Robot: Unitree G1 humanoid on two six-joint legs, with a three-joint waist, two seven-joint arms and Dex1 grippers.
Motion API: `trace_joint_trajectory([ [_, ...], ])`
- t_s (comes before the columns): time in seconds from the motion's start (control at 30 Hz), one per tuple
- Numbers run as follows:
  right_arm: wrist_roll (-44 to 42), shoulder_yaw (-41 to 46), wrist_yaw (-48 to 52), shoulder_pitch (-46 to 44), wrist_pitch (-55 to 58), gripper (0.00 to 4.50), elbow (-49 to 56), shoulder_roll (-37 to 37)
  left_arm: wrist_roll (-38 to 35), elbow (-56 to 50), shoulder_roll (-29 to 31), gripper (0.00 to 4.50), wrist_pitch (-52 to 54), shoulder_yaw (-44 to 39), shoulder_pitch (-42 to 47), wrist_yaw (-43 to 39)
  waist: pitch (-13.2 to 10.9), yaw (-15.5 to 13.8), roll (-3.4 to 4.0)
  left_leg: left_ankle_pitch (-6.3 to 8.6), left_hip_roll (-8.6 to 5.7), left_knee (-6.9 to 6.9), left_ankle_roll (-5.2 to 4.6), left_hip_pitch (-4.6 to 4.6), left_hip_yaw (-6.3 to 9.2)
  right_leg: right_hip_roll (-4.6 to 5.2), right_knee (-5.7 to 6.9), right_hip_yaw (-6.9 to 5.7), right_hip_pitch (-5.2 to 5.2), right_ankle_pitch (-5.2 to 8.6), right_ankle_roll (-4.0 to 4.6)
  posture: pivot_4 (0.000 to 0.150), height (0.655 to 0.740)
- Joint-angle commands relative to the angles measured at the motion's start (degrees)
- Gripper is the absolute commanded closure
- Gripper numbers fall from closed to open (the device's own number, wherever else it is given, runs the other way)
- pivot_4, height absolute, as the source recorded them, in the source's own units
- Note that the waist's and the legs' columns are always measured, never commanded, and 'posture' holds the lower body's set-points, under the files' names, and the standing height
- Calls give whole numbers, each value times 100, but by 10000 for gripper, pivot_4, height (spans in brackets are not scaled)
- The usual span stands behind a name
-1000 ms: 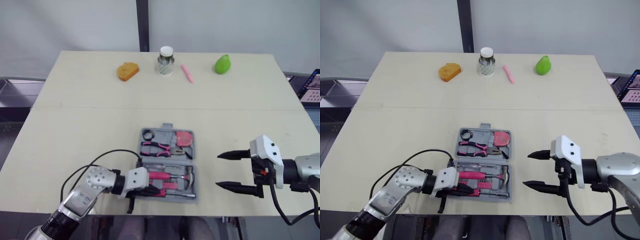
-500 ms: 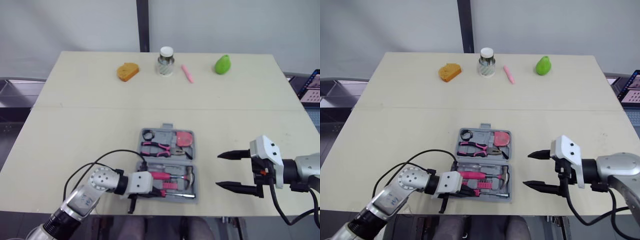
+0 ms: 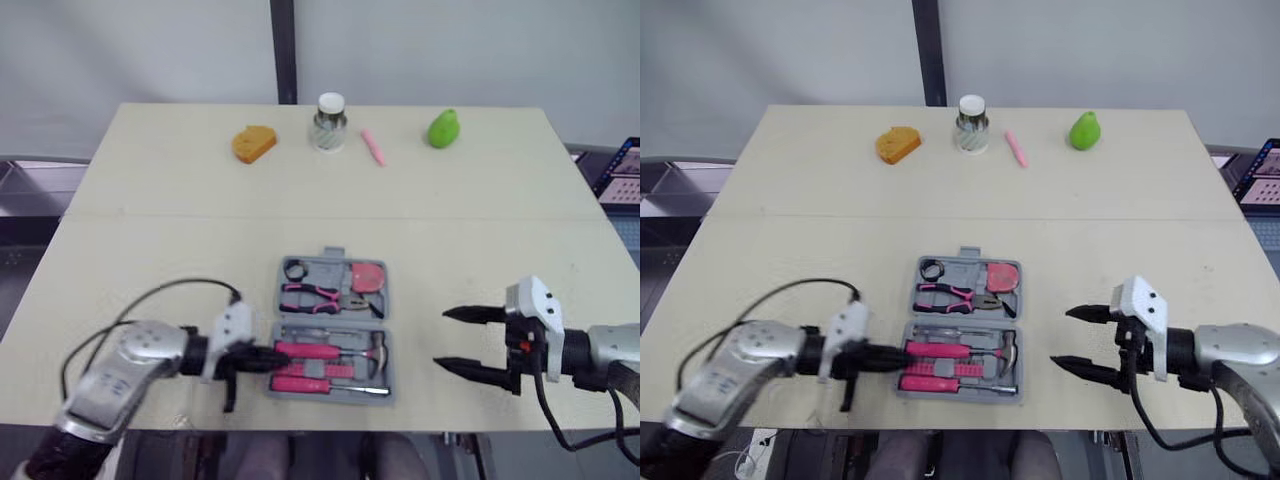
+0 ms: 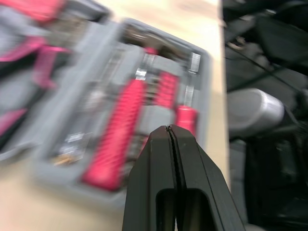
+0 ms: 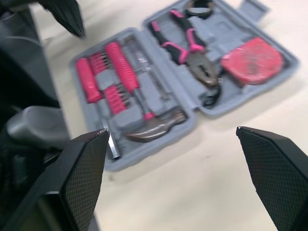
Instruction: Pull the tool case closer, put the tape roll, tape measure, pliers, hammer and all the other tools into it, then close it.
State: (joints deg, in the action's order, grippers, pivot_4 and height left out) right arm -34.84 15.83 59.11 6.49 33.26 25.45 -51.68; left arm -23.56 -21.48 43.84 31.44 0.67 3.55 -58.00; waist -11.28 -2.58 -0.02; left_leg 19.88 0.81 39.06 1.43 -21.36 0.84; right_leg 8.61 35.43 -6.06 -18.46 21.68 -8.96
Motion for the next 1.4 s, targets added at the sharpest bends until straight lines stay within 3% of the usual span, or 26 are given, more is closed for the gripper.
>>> trace_joint_trajectory([
  [0.03, 504, -441, -553, -249, -341, 0, -566, 505, 128, 521, 27, 44543, -119, -566, -4, 448, 0, 20, -1, 0, 0, -1, 0, 0, 0, -1, -1, 0, -1, 0, 0, 1500, 7400],
  [0.07, 690, -607, -730, -360, -374, 0, -729, 652, 280, 734, 21, 44543, -245, -565, -10, 546, 0, 40, 0, 0, 1, -2, 0, 4, -2, -1, 1, 0, 0, 0, 0, 1500, 7400],
  [0.33, 1500, -1676, -1113, -829, -457, 38948, -1284, 1219, 1073, 1815, -458, 45000, -930, -85, 122, 1133, 0, 129, 1, 0, -1, -7, 2, -1, -3, 0, 13, -1, -15, 0, 0, 1500, 7400],
  [0.4, 1621, -1863, -1184, -939, -434, 44549, -1358, 1359, 1163, 1933, -633, 45000, -1006, 75, 188, 1181, 0, 119, 1, 0, 0, -7, 3, 0, -4, 0, 18, -1, -18, 0, 0, 1500, 7400],
  [0.83, 1802, -2307, -1279, -1259, -257, 44549, -1311, 1775, 1107, 1430, -1408, 45000, -652, 831, 256, 1191, 0, 114, 1, 0, -7, 0, 2, 0, 1, 6, 23, 0, -15, 0, 0, 1500, 7400],
  [1.4, 1715, -2485, -1021, -954, -7, 44549, -864, 1747, 1199, 985, -1050, 45000, -407, 880, -122, 1140, 0, 128, 1, 0, -4, -6, 2, 3, -1, 4, 21, 1, -15, 0, 0, 1500, 7400],
])
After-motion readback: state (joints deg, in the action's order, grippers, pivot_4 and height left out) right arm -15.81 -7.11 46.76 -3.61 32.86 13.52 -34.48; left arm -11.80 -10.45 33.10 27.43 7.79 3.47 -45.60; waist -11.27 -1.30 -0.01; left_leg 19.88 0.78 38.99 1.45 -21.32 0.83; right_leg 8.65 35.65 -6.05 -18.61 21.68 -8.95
